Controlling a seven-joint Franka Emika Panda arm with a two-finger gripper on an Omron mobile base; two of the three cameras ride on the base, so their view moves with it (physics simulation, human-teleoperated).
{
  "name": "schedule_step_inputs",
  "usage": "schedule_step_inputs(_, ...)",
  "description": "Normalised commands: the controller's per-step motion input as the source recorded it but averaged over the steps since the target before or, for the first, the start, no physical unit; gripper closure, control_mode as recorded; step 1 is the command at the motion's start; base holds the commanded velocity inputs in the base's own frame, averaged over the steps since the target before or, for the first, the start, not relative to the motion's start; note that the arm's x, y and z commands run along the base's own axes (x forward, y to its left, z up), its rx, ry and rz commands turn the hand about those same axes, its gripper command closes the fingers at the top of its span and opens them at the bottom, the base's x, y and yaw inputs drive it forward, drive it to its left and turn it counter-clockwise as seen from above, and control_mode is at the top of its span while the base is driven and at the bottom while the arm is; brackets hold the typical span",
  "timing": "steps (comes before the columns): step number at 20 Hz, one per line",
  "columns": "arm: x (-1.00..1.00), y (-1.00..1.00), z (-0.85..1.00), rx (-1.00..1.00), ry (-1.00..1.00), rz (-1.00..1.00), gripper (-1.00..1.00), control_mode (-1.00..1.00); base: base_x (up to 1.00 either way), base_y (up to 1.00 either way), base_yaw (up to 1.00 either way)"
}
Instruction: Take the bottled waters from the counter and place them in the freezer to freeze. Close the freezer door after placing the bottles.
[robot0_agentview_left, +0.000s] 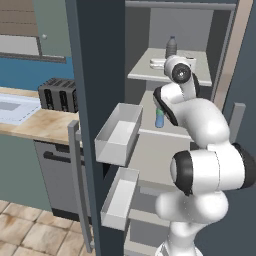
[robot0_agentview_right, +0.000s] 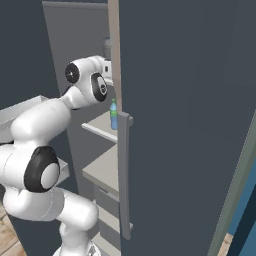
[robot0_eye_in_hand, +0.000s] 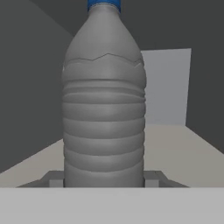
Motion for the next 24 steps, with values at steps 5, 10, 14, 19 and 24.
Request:
schedule_step_inputs(5,0.19,-0.04,-0.12,0.0,0.0,0.0,1.0,-1.0,0.0,0.0,0.0)
schedule_step_inputs(10,0.22,-0.03,-0.17,0.0,0.0,0.0,1.0,-1.0,0.0,0.0,0.0)
schedule_step_inputs(14,0.23,-0.02,-0.18,0.0,0.0,0.0,1.0,-1.0,0.0,0.0,0.0)
schedule_step_inputs(19,0.22,0.0,-0.17,0.0,-0.02,0.0,1.0,-1.0,0.0,0.0,0.0)
schedule_step_inputs(24,0.12,0.0,-0.13,0.0,-0.05,0.0,1.0,-1.0,0.0,0.0,0.0)
